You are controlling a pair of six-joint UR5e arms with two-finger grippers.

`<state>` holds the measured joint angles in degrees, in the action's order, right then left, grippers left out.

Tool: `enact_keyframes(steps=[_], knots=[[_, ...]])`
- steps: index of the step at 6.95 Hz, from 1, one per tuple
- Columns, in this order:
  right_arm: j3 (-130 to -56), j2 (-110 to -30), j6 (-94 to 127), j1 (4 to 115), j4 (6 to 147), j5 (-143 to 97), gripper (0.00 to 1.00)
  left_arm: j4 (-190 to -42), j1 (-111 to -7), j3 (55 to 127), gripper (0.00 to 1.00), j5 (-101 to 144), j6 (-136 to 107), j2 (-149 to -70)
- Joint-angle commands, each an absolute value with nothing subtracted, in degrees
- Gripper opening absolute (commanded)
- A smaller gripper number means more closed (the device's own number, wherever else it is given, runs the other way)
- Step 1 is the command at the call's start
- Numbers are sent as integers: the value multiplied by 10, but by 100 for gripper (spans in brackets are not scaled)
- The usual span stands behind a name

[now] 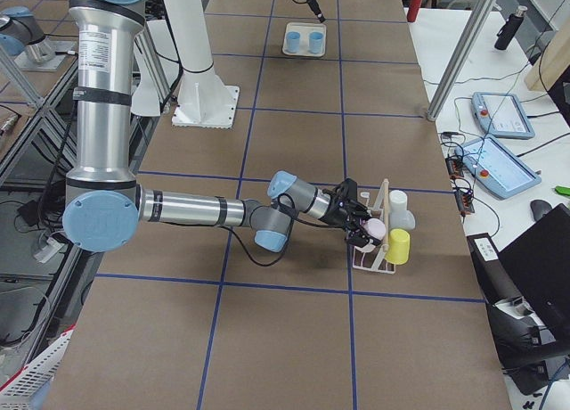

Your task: Transfer IKEA cup to right arm and place on rack

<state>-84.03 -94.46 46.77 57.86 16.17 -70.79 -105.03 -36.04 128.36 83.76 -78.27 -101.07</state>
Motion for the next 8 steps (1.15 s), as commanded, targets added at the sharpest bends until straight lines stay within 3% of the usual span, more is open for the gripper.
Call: enact_keyframes(steps=[1, 8], knots=[[-822, -934, 469, 578, 161, -702, 99, -1050, -360, 1287, 100, 838, -783, -1011], [-848, -933, 475, 585, 124, -704, 99, -1049, -371, 1310, 100, 876, -780, -1004]])
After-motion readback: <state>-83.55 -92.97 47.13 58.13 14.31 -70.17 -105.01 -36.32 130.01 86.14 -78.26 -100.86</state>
